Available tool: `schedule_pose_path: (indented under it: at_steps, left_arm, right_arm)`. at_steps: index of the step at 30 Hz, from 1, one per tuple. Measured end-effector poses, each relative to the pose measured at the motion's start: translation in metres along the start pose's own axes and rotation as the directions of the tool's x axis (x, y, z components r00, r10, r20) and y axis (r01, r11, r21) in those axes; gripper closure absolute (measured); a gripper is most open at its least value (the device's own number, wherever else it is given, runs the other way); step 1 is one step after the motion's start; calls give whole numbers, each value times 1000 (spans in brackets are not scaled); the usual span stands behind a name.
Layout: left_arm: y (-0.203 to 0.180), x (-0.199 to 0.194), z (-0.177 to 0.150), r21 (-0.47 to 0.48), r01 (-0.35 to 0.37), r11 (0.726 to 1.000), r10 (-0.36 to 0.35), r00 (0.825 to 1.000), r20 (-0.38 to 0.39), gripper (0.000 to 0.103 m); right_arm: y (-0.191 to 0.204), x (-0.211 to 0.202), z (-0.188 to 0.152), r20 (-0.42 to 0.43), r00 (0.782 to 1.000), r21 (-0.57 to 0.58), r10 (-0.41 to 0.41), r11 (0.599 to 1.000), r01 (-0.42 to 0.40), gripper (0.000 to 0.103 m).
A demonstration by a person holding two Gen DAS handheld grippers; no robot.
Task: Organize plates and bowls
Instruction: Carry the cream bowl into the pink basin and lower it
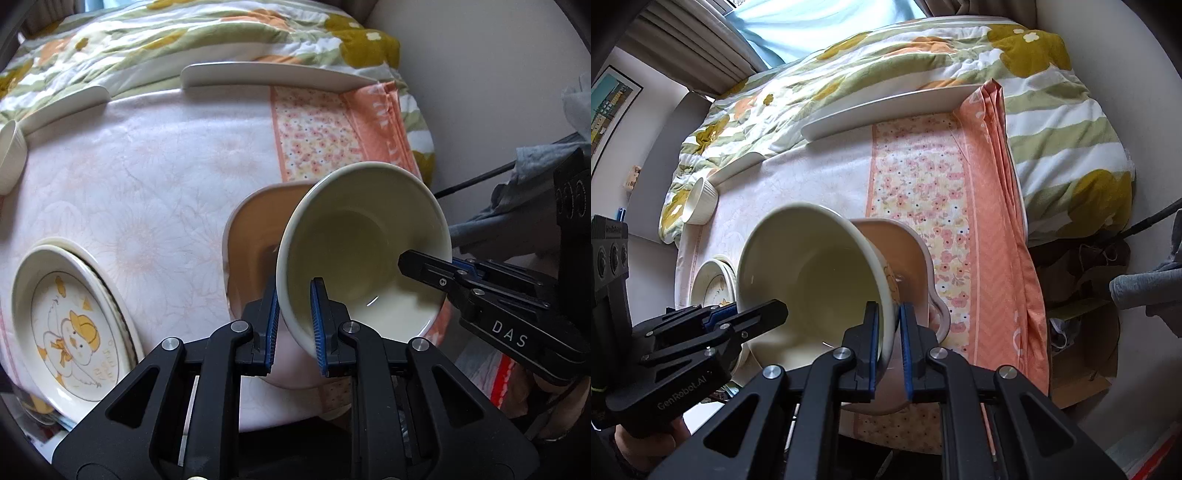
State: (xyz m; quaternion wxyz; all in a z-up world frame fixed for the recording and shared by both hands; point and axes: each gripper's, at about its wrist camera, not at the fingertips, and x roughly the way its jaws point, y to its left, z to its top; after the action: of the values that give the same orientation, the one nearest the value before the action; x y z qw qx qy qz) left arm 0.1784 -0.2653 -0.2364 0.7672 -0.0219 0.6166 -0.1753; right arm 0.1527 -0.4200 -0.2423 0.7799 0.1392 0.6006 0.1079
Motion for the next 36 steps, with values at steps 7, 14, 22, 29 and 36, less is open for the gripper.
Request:
schedule_pose_path:
  at_steps: [7, 14, 22, 29, 36]
  left_arm:
    - [4, 21, 1, 57, -64, 996, 67, 997, -46, 89]
    - [-2, 30, 5, 128, -120, 985, 129, 989, -68, 89]
    - [-3, 33, 6, 159, -151, 976, 162, 985, -62, 89]
    - [-3, 30, 7, 160, -149, 976, 159, 986, -51, 89]
    - [-8, 24, 7, 169, -147, 975, 155, 987, -31, 89]
  right_arm:
    - [3, 24, -10, -25, 999, -24, -40, 999, 39, 93]
    - [3, 33, -14, -54, 996, -20, -68, 998, 67, 93]
    - [4, 35, -16, -69, 993, -21, -95, 995, 93, 93]
    - [6, 30, -14, -56, 994, -16, -98, 995, 97, 93]
    - [4, 19, -10, -19, 994, -12, -108, 994, 108, 93]
